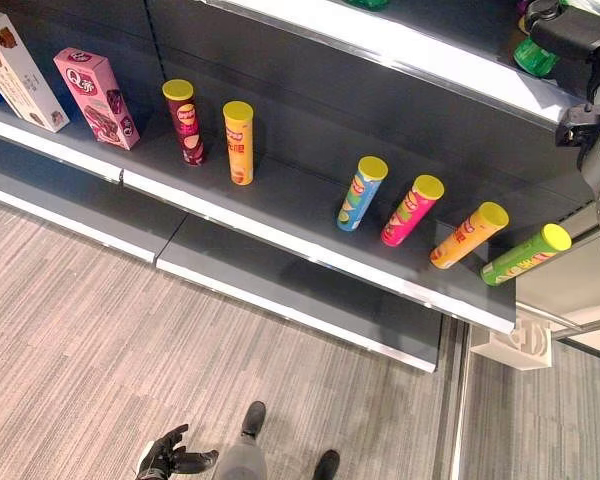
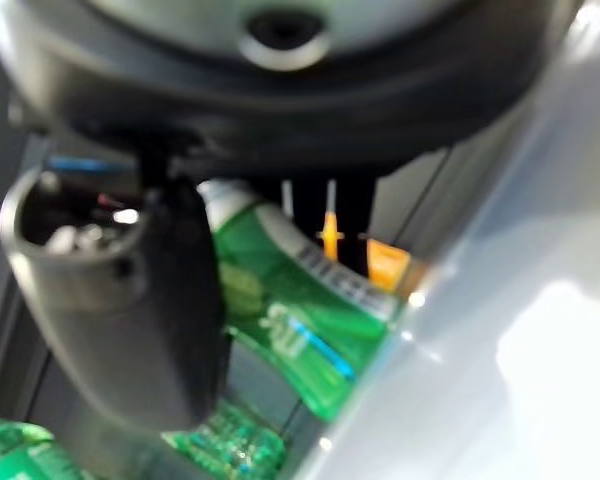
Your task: Put the goods on the table back onto the shelves and tidy them up.
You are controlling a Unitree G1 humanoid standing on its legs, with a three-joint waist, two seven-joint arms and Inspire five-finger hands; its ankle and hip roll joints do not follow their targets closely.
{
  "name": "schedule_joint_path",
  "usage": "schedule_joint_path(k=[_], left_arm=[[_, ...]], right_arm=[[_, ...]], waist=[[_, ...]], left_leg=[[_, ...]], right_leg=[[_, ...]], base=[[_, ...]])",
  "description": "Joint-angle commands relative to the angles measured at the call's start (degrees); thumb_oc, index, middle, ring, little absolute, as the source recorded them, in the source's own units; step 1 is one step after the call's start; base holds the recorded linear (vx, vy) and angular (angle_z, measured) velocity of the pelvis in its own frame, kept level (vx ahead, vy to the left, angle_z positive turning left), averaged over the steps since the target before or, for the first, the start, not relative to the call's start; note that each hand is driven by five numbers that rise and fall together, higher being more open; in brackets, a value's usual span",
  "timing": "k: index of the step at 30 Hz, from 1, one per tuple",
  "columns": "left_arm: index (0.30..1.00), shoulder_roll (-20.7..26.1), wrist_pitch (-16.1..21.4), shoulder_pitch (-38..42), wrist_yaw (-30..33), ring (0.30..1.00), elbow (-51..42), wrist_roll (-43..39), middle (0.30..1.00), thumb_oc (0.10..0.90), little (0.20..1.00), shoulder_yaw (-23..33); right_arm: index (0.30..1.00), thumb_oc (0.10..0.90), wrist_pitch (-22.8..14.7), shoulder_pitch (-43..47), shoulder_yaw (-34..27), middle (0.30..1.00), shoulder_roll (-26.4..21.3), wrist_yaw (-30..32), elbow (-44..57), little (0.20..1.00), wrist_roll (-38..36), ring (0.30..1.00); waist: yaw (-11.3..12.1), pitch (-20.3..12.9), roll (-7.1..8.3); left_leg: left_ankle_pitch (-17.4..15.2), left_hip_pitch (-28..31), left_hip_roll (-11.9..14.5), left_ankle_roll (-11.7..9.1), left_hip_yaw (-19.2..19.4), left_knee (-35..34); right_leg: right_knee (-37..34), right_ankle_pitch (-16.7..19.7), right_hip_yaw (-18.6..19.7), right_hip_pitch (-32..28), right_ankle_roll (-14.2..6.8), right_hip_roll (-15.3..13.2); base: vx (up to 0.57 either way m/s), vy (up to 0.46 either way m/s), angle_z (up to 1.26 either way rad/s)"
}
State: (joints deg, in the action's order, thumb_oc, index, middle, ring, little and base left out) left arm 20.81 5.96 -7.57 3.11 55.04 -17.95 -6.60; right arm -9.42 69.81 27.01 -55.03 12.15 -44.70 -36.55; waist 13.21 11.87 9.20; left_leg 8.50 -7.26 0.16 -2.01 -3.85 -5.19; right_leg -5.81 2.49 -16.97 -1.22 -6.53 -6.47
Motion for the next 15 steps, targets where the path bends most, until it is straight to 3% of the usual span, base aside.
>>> schedule_joint_path(k=[1, 15], left_arm=[[0.900, 3.88, 2.02, 1.56, 0.84, 0.900, -0.43, -0.24, 0.900, 0.800, 0.900, -2.20], [0.900, 3.77, 1.94, 1.29, 0.56, 0.900, -0.30, 0.33, 0.900, 0.800, 0.900, -2.02]], right_arm=[[0.300, 0.400, -4.33, 12.35, 1.07, 0.300, -2.01, 1.62, -0.95, 0.300, -0.81, 0.300], [0.300, 0.400, -3.41, 11.48, 2.96, 0.300, -3.71, 0.86, 0.43, 0.300, 1.92, 0.300]], waist=[[0.63, -1.41, 1.97], [-0.28, -1.23, 1.79]], left_leg=[[-8.06, 4.03, 1.58, -2.92, 0.42, 0.19], [-8.15, 4.74, 1.89, -3.06, 0.34, 0.19]], right_leg=[[0.81, -2.32, -1.37, -3.78, -5.05, -4.03], [0.81, -2.41, -1.85, -4.27, -4.83, -3.89]], base=[[0.00, 0.000, 0.00], [0.00, 0.000, 0.00]])
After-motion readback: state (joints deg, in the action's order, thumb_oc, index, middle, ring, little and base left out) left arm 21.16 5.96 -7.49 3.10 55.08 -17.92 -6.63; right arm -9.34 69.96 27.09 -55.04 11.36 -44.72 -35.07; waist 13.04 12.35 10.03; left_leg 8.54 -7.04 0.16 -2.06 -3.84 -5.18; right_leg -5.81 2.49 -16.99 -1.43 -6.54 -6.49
